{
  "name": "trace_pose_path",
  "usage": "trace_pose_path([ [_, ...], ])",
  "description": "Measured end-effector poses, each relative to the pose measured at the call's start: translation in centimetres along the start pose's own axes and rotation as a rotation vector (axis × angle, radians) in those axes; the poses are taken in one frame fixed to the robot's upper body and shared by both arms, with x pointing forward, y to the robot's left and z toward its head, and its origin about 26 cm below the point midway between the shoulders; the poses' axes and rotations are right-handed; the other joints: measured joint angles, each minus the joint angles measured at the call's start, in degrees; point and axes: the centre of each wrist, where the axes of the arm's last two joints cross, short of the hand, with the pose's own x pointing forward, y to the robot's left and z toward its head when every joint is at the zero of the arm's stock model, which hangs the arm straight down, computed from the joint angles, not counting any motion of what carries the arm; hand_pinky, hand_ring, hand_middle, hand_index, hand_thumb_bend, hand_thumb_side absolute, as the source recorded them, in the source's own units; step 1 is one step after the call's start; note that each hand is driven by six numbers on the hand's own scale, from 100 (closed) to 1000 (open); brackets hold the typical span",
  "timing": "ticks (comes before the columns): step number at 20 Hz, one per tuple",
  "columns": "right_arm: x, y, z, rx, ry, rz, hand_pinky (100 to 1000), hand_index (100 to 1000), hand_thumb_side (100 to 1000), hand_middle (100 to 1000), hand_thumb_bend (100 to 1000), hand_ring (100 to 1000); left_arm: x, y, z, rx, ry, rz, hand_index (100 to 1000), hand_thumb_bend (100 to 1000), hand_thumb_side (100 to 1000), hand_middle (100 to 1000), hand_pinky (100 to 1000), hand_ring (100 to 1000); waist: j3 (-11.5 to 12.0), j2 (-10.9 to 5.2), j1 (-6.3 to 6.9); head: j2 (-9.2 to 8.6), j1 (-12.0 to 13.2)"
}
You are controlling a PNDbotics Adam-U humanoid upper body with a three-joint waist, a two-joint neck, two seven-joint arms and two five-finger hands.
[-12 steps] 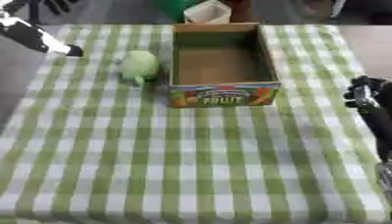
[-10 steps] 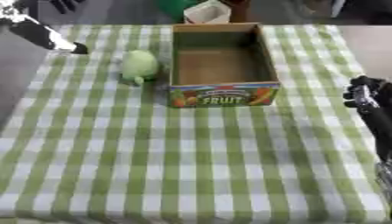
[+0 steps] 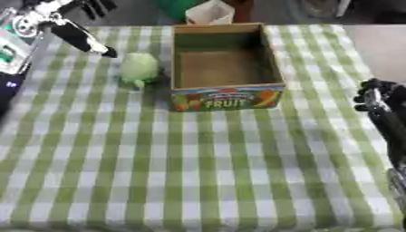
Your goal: Pick up objects on the table and place them in the box.
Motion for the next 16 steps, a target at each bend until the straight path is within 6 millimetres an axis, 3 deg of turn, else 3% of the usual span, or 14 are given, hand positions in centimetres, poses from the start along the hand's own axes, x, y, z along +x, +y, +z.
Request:
trace_pose_path([
  [8, 0.3, 0.4, -0.3, 0.023, -0.009, -0.003, 613, 663, 551, 562, 100, 622, -0.1, -3.1, -1.5, -0.077, 0.057, -0.018, 760, 786, 100, 717, 658, 685, -1.51, 0.57, 0.31, -0.48, 1.05],
  [16, 0.4, 0.4, -0.4, 0.026, -0.011, -0.003, 614, 663, 554, 562, 100, 623, 0.2, -5.1, -2.1, -0.109, 0.1, -0.053, 778, 788, 100, 744, 674, 702, -1.91, 0.94, 0.33, -0.6, 1.55],
])
